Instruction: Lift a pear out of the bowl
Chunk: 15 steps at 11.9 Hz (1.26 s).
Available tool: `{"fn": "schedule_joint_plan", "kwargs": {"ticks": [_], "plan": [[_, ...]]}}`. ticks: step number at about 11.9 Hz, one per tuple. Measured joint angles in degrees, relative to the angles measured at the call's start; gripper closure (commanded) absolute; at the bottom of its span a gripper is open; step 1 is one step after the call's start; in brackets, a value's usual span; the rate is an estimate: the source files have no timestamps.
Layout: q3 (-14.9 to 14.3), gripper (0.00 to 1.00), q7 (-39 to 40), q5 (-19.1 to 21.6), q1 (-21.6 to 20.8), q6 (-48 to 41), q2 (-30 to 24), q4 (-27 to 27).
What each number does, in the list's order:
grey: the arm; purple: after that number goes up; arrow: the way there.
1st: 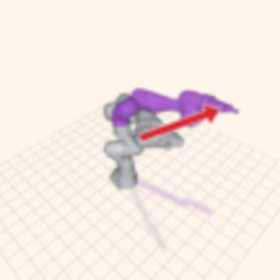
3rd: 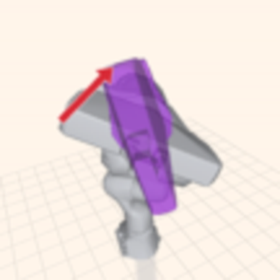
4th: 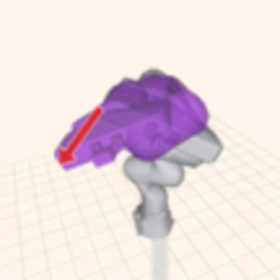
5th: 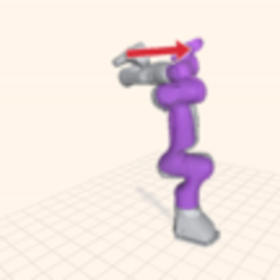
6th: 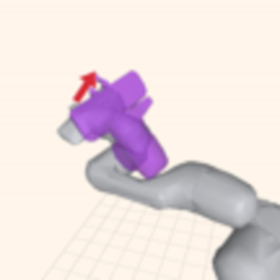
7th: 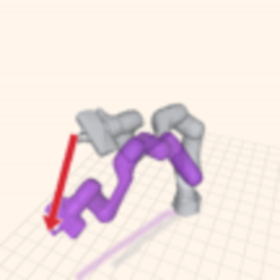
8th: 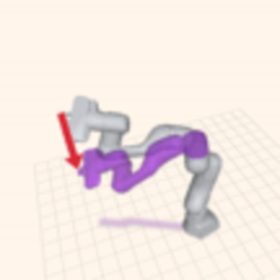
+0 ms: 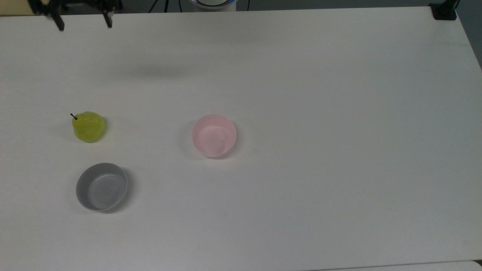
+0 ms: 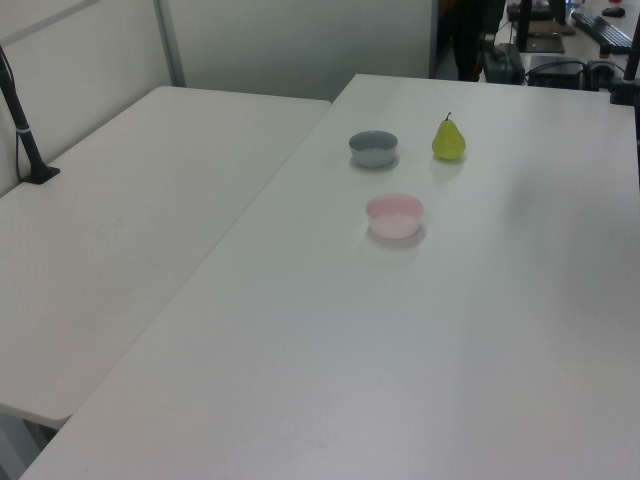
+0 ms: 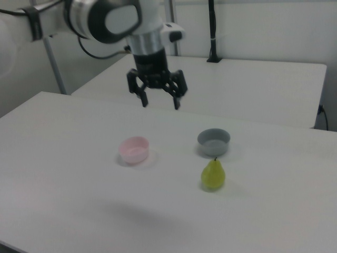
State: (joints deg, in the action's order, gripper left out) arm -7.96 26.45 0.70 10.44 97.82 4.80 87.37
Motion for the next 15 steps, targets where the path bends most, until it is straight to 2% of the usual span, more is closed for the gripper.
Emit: {"fn": "schedule_joint_plan", "kwargs": {"ticks": [3,6,7,11,15], "plan": [[-0.04,0.0,-8.45,0.0,-4.35,-4.87,-4.42,0.21],[-0.07,0.0,-19.98,0.01,-10.81,-5.89,-5.3,0.7],[-0.06,0.0,-21.63,0.01,-12.35,-5.89,-5.21,1.08],[-0.13,0.0,-21.94,0.21,-13.13,1.31,-4.86,4.94],[-0.13,0.0,-21.94,0.21,-13.12,1.95,-4.78,5.32]]}}
